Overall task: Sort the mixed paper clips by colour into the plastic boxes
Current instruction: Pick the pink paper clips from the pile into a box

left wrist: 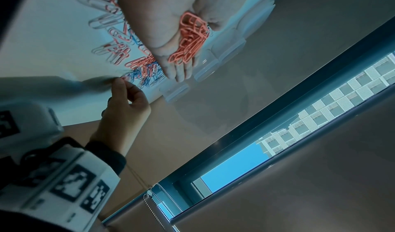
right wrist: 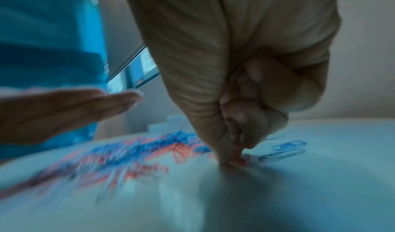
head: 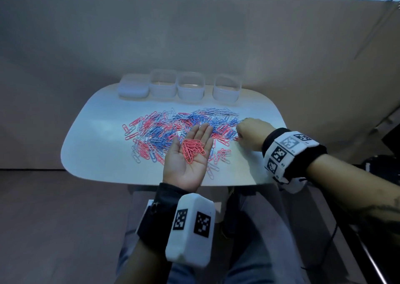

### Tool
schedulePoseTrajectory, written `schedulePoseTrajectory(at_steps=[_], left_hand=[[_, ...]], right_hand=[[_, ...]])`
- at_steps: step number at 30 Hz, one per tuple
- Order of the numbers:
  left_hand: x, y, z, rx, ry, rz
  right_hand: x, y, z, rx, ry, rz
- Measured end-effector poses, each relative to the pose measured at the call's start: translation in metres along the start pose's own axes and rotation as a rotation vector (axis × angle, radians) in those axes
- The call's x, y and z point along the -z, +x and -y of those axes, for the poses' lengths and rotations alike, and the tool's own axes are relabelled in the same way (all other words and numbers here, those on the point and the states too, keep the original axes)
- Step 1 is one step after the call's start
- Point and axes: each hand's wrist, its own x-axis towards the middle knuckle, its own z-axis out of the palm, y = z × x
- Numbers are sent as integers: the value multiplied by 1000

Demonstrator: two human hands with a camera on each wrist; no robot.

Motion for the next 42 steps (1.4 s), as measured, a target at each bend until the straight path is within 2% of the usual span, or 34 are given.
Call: schedulePoseTrajectory(at_steps=[5, 18, 20, 22, 24, 26, 29, 32, 34, 36, 38, 40, 42], left_hand=[[-3, -2, 4, 11, 3, -14], [-6, 3, 11, 48, -14, -9], [-3, 4, 10, 50, -7, -5], [0, 6, 7, 41, 3, -15], [2, 9, 5, 31, -9, -26], [2, 14, 6, 25, -36, -38], [0, 18, 10, 27, -53, -40], [-1, 18, 8, 3, -62, -36], [-2, 15, 4, 2, -70, -30], [3, 16, 0, 26, -74, -33], [6, 17, -4, 47, -71, -69], [9, 18, -9, 69, -82, -122], [10, 16, -17, 128, -115, -91]], right_hand=[[2, -3, 14, 134, -274, -32], [10, -9, 15, 24, -150, -5], [16, -11, 5, -32, -47, -38], [26, -15, -8, -77, 200, -89], [35, -24, -5, -34, 524, -144], [40, -34, 16, 66, 738, -159], [38, -37, 50, 170, 743, -152], [35, -33, 53, 194, 769, -188], [33, -32, 47, 173, 874, -275], [30, -29, 38, 88, 965, -421], [30, -17, 25, -7, 983, -494], [34, 6, 9, -101, 906, -459], [39, 34, -6, -189, 792, -345]])
